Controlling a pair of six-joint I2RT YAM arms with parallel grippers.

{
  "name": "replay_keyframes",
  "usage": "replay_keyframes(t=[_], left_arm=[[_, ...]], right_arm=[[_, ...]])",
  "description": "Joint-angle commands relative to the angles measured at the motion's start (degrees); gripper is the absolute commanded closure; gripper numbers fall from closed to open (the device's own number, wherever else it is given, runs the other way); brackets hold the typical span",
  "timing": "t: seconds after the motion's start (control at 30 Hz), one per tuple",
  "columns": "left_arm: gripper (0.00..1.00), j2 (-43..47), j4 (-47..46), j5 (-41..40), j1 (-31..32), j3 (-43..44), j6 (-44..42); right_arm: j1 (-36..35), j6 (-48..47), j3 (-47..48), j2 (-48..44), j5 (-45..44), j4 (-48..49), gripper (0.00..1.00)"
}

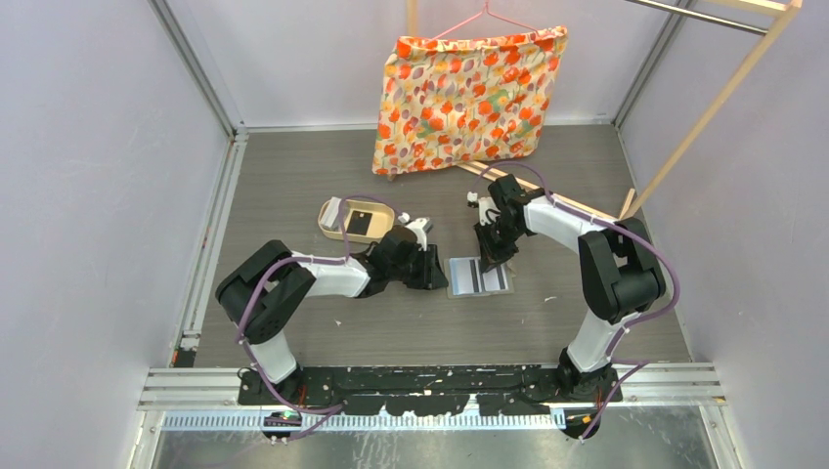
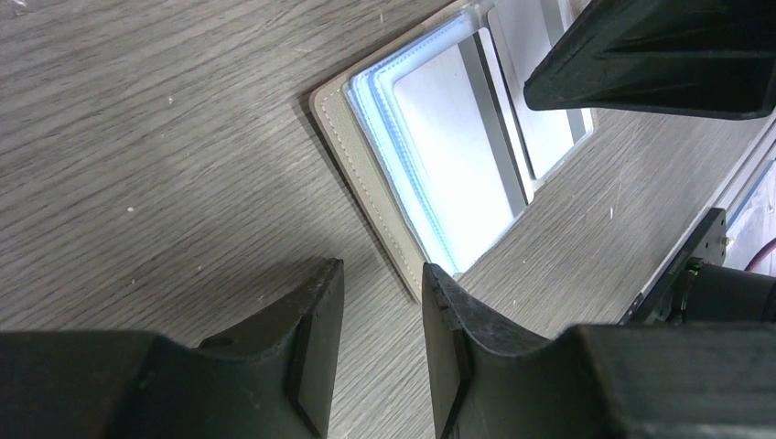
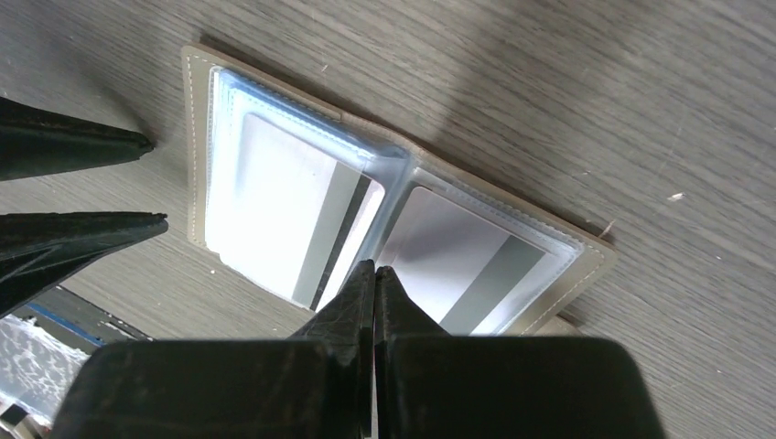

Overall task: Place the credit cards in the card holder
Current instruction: Insert the credit card into the card holder.

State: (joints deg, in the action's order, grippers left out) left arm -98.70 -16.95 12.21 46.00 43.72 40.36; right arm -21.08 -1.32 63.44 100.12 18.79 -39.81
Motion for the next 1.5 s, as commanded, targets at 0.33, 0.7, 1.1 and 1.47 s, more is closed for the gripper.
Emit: replay_keyframes(t=[0.33, 0.7, 1.1, 1.47], left_arm=[[0.62, -3.83, -0.19, 3.74, -0.38, 4.62, -0.21], [0.62, -4.51, 0.63, 3.76, -0.37, 5.26, -0.46], [0.55, 5.91, -2.82, -0.8, -0.38, -0.91, 0.6], [0.38, 23.28, -8.62, -9.12, -0.51, -9.12, -0.99]], right_arm=[[-0.34, 2.64, 1.63, 2.12, 1.67, 1.0, 0.99], [-0.39, 2.97, 1.75, 2.01, 5.55, 1.5, 0.99], [1.64, -2.7, 2.15, -3.55, -1.31, -0.7, 0.93], [3.84, -11.47, 3.86, -9.39, 24.43, -7.7, 0.74]])
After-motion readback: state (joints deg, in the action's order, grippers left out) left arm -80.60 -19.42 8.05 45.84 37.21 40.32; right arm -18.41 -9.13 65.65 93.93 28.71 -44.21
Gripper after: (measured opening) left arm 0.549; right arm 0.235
